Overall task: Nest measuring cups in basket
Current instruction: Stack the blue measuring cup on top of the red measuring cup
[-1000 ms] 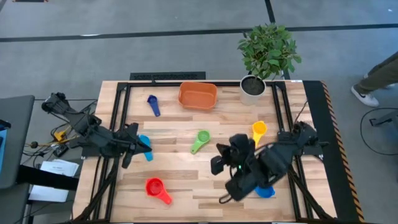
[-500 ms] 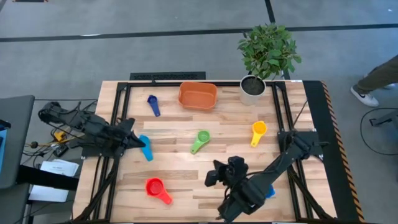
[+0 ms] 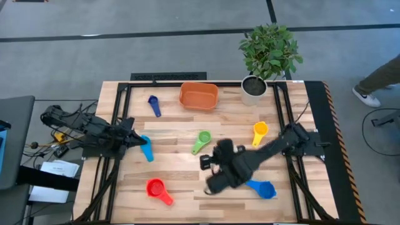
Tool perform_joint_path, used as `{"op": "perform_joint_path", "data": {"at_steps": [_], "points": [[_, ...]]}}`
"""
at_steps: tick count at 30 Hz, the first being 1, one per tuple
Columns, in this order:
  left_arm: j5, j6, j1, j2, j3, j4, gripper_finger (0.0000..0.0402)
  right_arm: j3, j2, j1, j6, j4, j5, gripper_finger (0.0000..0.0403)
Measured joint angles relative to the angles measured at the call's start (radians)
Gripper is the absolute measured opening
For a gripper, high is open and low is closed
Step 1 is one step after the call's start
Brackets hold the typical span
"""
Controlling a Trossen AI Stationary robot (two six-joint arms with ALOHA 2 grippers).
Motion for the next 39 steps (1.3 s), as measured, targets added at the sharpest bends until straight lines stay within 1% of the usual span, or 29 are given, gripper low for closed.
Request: {"op": "perform_joint_path", "data": {"at_steps": [3, 6, 9, 12, 15, 17, 19, 22, 25, 27, 29, 31, 33, 36, 39], "points": [[-0.045, 0.028, 0.024, 0.018, 0.000, 0.033, 0.0000, 0.000, -0.015, -0.064, -0.208, 0.009, -0.072, 0.0014], [-0.066, 0.043, 0.073, 0.039, 0.000, 0.056, 0.0000, 0.000, -0.015, -0.128, -0.396, 0.009, -0.138, 0.0014], [-0.074, 0.042, 0.136, 0.073, 0.000, 0.087, 0.0001, -0.001, -0.023, -0.202, -0.624, 0.036, -0.204, 0.0014], [-0.069, 0.028, 0.194, 0.117, 0.001, 0.138, 0.0008, -0.001, -0.023, -0.283, -0.886, 0.129, -0.292, 0.0013], [-0.068, 0.021, 0.232, 0.155, 0.001, 0.177, 0.0019, -0.001, -0.022, -0.362, -1.123, 0.275, -0.410, 0.0013], [-0.068, 0.014, 0.249, 0.175, 0.001, 0.200, 0.0027, -0.001, -0.022, -0.409, -1.244, 0.369, -0.500, 0.0013], [-0.068, -0.013, 0.260, 0.186, 0.001, 0.213, 0.0034, -0.001, -0.022, -0.451, -1.332, 0.440, -0.584, 0.0013], [-0.069, -0.069, 0.262, 0.187, 0.001, 0.213, 0.0042, -0.001, -0.022, -0.509, -1.420, 0.481, -0.670, 0.0013], [-0.068, -0.115, 0.262, 0.187, 0.001, 0.197, 0.0043, -0.001, -0.022, -0.566, -1.483, 0.495, -0.717, 0.0013], [-0.070, -0.130, 0.262, 0.185, 0.001, 0.185, 0.0043, -0.031, -0.025, -0.599, -1.511, 0.540, -0.752, 0.0013], [-0.083, -0.131, 0.262, 0.185, 0.001, 0.181, 0.0043, -0.103, -0.027, -0.630, -1.514, 0.630, -0.818, 0.0013], [-0.111, -0.137, 0.262, 0.185, 0.001, 0.168, 0.0043, -0.203, -0.044, -0.658, -1.502, 0.702, -0.906, 0.0014], [-0.132, -0.148, 0.262, 0.185, 0.001, 0.160, 0.0043, -0.315, -0.072, -0.672, -1.462, 0.828, -0.967, 0.0015], [-0.143, -0.162, 0.262, 0.185, 0.001, 0.153, 0.0043, -0.495, -0.133, -0.683, -1.408, 0.934, -1.003, 0.0014], [-0.154, -0.163, 0.262, 0.185, 0.001, 0.132, 0.0043, -0.654, -0.198, -0.678, -1.331, 1.030, -1.003, 0.0014]]}}
